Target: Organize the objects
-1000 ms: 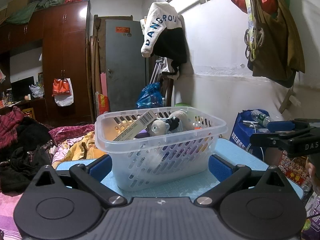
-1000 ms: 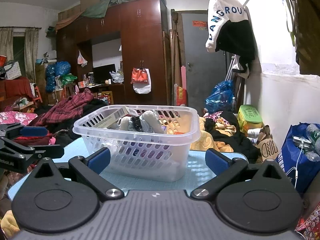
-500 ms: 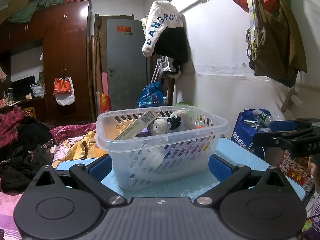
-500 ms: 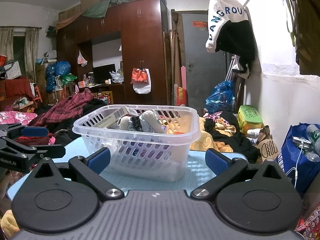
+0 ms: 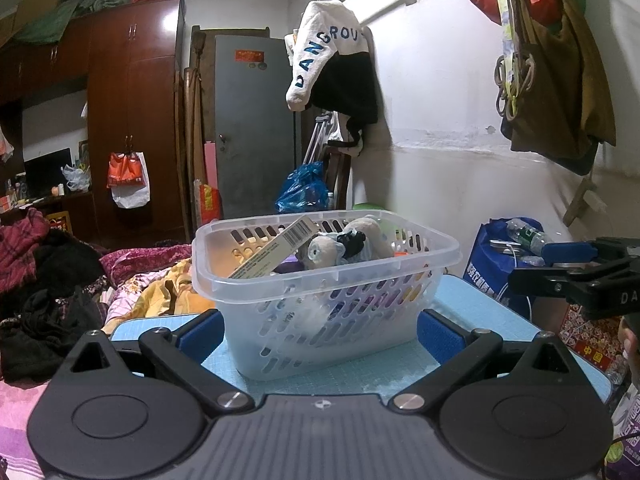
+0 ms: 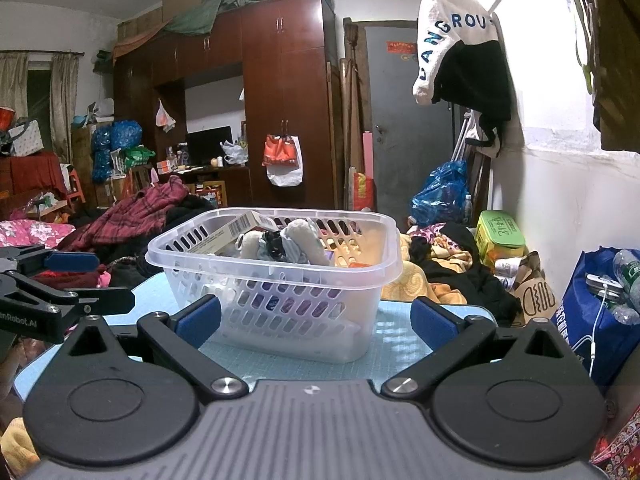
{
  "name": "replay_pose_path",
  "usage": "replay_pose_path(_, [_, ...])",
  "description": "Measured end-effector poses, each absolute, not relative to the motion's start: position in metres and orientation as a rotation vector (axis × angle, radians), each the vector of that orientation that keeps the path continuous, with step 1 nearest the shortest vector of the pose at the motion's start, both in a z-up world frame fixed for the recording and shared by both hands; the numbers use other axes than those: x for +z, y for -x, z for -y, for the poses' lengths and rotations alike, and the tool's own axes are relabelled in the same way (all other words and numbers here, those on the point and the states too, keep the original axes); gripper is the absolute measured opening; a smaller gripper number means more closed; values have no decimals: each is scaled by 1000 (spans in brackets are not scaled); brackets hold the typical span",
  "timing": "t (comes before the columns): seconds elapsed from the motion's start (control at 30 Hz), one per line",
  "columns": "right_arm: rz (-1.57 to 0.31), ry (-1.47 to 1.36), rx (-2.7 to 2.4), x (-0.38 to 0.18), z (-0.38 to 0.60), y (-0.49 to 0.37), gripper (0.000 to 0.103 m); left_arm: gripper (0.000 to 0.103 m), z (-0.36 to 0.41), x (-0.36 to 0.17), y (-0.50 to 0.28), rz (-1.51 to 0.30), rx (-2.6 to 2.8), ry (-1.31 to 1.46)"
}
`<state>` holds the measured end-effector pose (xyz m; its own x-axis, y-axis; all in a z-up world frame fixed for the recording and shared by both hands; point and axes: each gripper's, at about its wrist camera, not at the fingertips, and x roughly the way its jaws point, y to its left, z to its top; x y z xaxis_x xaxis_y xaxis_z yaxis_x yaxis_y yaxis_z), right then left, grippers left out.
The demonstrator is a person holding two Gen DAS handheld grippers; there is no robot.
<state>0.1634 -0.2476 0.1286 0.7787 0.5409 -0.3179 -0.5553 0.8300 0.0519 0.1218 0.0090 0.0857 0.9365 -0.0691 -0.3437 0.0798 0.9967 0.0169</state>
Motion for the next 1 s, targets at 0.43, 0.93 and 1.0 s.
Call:
replay_pose_path(0.43, [-330, 49, 594, 127, 247, -163, 103, 103, -6, 84, -125, -355, -78, -31])
replay_pose_path(0.93, [-332, 49, 593, 127, 246, -163, 103, 103, -4, 82, -128, -364, -79, -33])
replay_pose_path(1.0, [-331, 50, 592, 127, 246, -162, 103, 103, -4, 82, -128, -365, -79, -33])
